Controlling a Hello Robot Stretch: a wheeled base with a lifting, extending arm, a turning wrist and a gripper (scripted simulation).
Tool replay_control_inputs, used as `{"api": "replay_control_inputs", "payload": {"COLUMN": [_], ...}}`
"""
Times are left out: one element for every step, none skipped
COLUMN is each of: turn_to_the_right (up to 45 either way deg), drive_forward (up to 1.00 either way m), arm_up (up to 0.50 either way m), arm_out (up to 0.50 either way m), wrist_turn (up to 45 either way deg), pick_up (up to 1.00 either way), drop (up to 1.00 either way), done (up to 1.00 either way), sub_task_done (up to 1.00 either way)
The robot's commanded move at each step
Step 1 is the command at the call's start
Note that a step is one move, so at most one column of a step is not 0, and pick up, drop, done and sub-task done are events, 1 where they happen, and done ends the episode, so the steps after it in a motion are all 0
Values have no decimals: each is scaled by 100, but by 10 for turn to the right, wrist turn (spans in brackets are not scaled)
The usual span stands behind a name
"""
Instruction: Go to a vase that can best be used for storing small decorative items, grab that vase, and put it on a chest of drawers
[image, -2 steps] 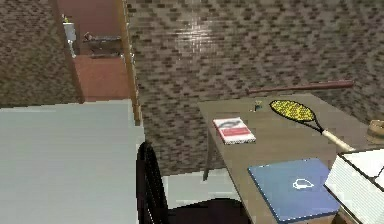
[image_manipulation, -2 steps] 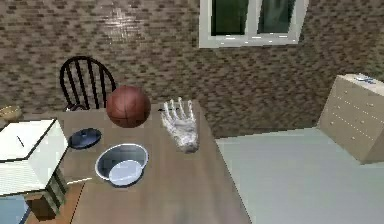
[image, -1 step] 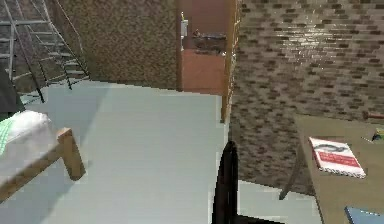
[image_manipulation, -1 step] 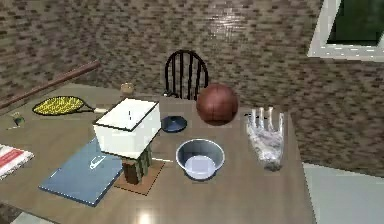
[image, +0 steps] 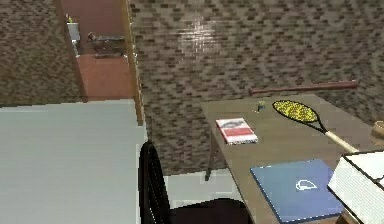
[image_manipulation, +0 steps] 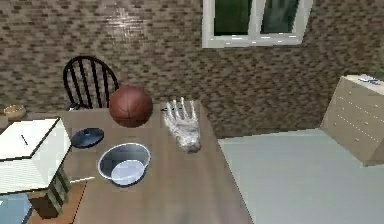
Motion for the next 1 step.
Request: {"api": "replay_control_inputs", "payload": {"turn_to_the_right": [0], "drive_forward": [10], "arm_up": [0], "arm_out": [0], "wrist_turn": [0], "pick_up": [0], "drop": [0], "done": [0], "sub_task_done": [0]}}
